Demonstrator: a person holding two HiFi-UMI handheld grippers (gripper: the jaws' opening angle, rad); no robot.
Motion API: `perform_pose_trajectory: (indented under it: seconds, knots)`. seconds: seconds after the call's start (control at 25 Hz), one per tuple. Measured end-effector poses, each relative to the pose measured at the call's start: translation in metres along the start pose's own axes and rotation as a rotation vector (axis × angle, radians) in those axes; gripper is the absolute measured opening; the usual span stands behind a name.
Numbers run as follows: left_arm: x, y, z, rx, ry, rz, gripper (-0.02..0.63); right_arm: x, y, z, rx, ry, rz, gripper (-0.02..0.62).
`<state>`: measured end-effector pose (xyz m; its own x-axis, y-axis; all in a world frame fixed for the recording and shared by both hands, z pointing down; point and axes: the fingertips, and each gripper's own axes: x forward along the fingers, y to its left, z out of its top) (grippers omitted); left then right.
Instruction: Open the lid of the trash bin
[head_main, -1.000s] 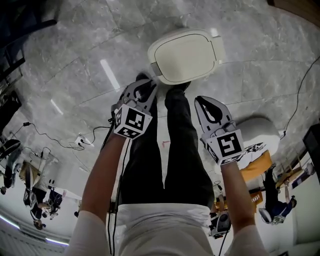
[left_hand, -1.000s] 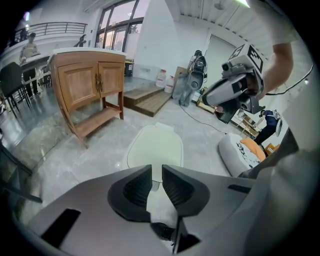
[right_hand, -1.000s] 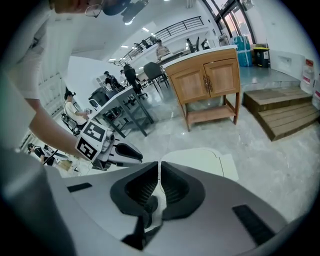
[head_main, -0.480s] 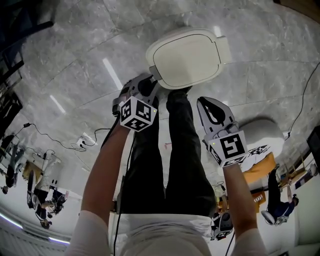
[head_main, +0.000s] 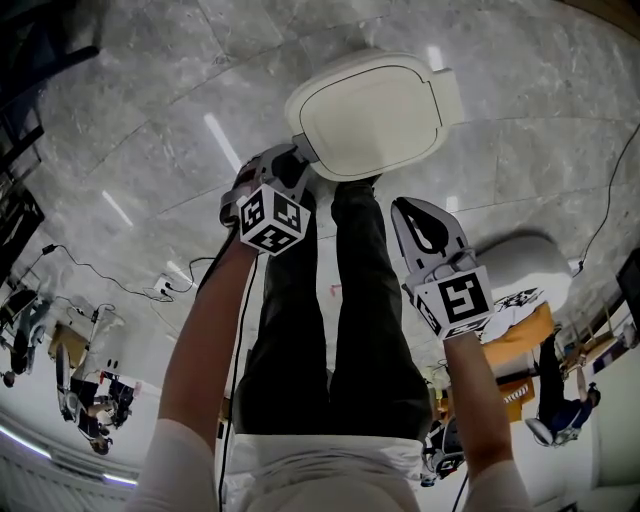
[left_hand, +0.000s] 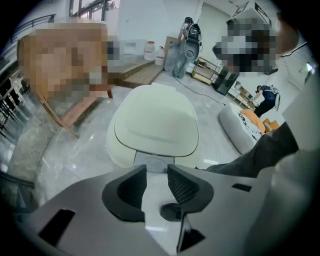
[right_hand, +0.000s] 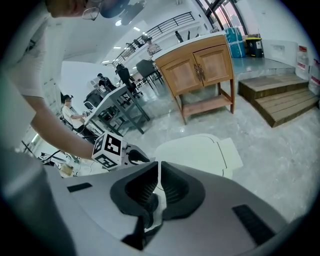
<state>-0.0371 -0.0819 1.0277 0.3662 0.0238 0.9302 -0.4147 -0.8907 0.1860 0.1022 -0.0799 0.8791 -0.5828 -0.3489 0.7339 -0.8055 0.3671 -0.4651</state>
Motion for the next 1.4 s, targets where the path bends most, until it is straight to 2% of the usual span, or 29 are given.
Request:
perform_pose_trajectory:
  seconds: [0.28, 0.56, 0.8, 1.04, 1.4]
  knots:
    - [0.004, 0.005, -0.003, 0.007, 0.006, -0.011, 0.140, 0.006, -0.002, -0.003, 0.012, -0.011, -0.001, 0.037]
    - [0.003, 0.004, 0.001, -0.057, 0.002, 0.021, 0.138, -0.006, -0.006, 0.009, 0.016, -0.045, -0.034, 0.035]
    - [-0.002, 0.003, 0.007, -0.100, 0.006, 0.016, 0.140, -0.032, -0.005, 0.024, 0.009, -0.075, -0.081, 0.035]
    - [-0.041, -0.003, 0.025, -0.113, -0.036, 0.036, 0.140, -0.067, 0.010, 0.045, -0.027, -0.109, -0.103, 0.035]
    - [-0.140, -0.028, 0.051, -0.149, -0.117, 0.073, 0.140, -0.137, 0.038, 0.092, -0.104, -0.156, -0.131, 0.035]
